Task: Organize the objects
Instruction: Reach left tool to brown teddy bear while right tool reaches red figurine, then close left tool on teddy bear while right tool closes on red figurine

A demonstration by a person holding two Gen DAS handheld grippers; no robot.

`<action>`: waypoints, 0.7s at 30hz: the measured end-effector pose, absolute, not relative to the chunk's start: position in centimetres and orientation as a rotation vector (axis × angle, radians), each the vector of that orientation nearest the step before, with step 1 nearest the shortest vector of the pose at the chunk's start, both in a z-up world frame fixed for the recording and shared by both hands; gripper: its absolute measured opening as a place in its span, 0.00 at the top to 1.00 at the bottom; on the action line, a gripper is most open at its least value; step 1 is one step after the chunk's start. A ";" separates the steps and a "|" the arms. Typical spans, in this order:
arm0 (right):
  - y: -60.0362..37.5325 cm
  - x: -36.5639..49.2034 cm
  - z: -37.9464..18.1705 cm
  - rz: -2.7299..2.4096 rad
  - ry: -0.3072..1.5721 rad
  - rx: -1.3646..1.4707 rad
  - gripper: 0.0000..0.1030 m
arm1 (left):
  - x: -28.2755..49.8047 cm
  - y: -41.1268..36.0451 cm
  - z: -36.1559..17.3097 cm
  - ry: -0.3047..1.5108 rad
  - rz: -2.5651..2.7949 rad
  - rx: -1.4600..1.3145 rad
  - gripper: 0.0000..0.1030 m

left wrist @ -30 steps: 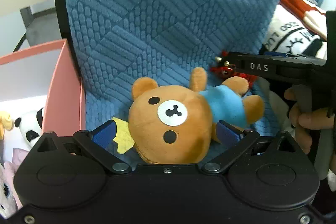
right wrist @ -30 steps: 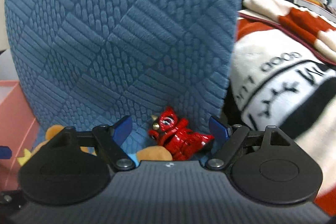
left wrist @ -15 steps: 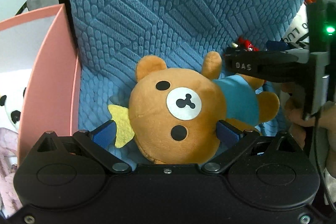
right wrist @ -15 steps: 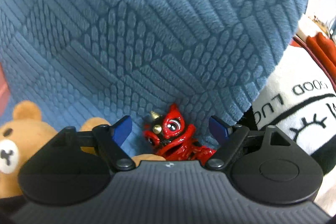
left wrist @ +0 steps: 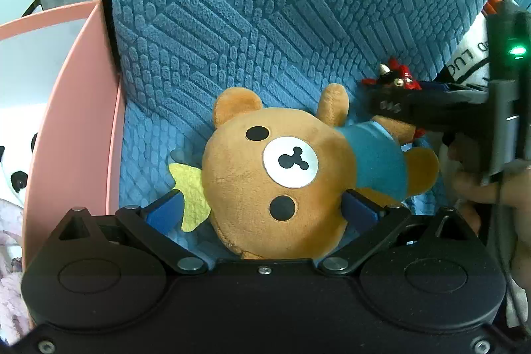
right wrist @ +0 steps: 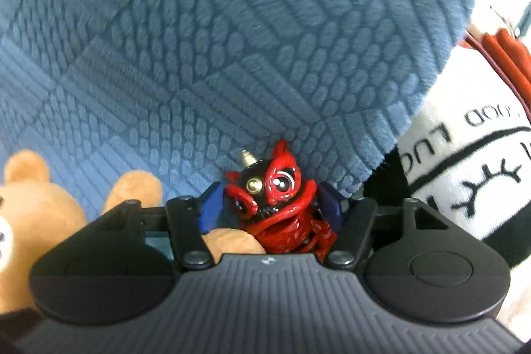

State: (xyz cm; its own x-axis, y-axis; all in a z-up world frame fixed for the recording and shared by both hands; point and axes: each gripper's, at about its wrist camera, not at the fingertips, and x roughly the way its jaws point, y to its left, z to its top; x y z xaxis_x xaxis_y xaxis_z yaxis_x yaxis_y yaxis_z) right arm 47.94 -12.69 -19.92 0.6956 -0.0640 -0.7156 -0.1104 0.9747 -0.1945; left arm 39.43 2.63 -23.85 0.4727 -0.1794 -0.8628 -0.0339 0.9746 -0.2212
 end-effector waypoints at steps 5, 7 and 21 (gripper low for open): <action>-15.1 46.8 -18.1 0.022 0.776 -0.016 0.37 | 39.6 3.0 -23.7 1.078 -0.090 -0.243 0.02; -16.1 46.4 -17.8 0.021 0.776 0.074 0.37 | 39.6 3.2 -23.6 1.076 -0.092 -0.254 0.02; -18.3 45.4 -18.5 -0.012 0.845 0.228 0.36 | 40.5 4.9 -24.5 1.099 -0.126 -0.413 0.05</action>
